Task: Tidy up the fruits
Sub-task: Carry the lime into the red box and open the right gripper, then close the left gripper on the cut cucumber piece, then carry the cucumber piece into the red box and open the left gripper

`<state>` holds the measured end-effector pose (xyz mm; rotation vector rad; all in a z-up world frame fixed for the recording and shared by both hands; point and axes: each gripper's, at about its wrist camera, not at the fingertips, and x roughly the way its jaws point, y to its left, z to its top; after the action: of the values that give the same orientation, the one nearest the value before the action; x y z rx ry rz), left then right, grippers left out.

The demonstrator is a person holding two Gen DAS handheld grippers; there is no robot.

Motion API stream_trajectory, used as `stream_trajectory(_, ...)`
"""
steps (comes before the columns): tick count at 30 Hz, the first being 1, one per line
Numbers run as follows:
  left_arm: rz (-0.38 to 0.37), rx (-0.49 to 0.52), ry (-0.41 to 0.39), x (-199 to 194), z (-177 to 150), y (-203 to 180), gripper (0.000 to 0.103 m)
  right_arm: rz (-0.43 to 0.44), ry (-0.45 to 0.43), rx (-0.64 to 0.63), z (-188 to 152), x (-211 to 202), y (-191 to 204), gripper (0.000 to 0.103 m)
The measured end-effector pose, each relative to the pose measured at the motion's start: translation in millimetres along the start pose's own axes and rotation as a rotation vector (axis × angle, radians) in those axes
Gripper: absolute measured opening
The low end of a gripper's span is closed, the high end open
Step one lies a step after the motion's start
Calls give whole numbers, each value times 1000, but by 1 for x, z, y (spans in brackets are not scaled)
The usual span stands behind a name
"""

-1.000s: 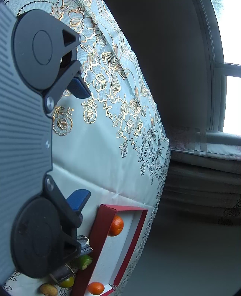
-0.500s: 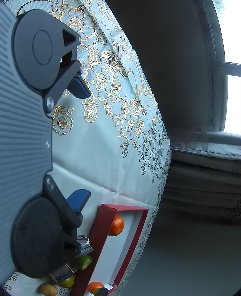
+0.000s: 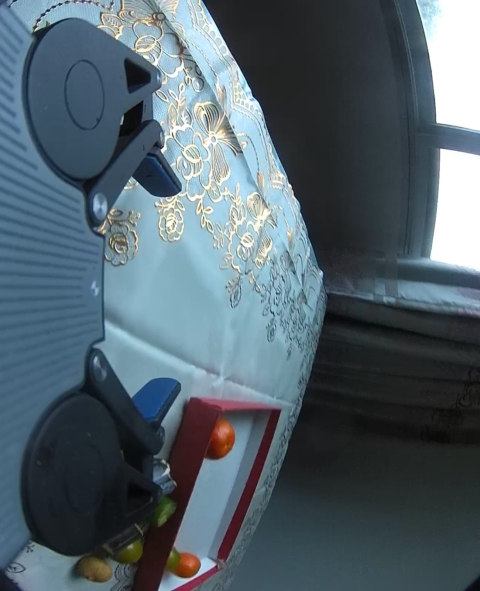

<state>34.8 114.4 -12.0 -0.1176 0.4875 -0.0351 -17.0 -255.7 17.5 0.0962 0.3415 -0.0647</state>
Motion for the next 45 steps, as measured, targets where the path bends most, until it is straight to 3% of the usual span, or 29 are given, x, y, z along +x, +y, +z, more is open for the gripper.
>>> stream_trajectory(3, -59, 77, -57, -14, -4, -11, 103, -44, 13, 2, -9, -11, -24, 54)
stream_trajectory(6, -99, 183, -58, -23, -10, -30, 103, -79, 47, 54, -24, -10, -47, 54)
stream_trajectory(9, -122, 287, -84, -33, -17, -48, 102, -81, 101, 152, -36, 0, -67, 54)
stream_trajectory(12, -176, 375, -89, -39, -24, -64, 102, -66, 113, 172, -37, 2, -71, 54)
stream_trajectory(19, -249, 483, -2, -29, -32, -89, 91, -63, 111, 178, -39, 1, -71, 54)
stream_trajectory(24, -259, 486, 79, -15, -31, -93, 85, -58, 113, 178, -39, 1, -71, 55)
stream_trajectory(28, -284, 448, 138, -4, -29, -91, 56, -53, 119, 178, -39, 2, -71, 55)
stream_trajectory(32, -319, 428, 154, -3, -27, -91, 41, -48, 119, 179, -39, 2, -72, 55)
stream_trajectory(37, -309, 427, 149, -4, -28, -93, 33, -45, 119, 180, -39, 2, -72, 55)
stream_trajectory(45, -314, 395, 127, -19, -25, -87, 33, -44, 115, 183, -40, 2, -72, 55)
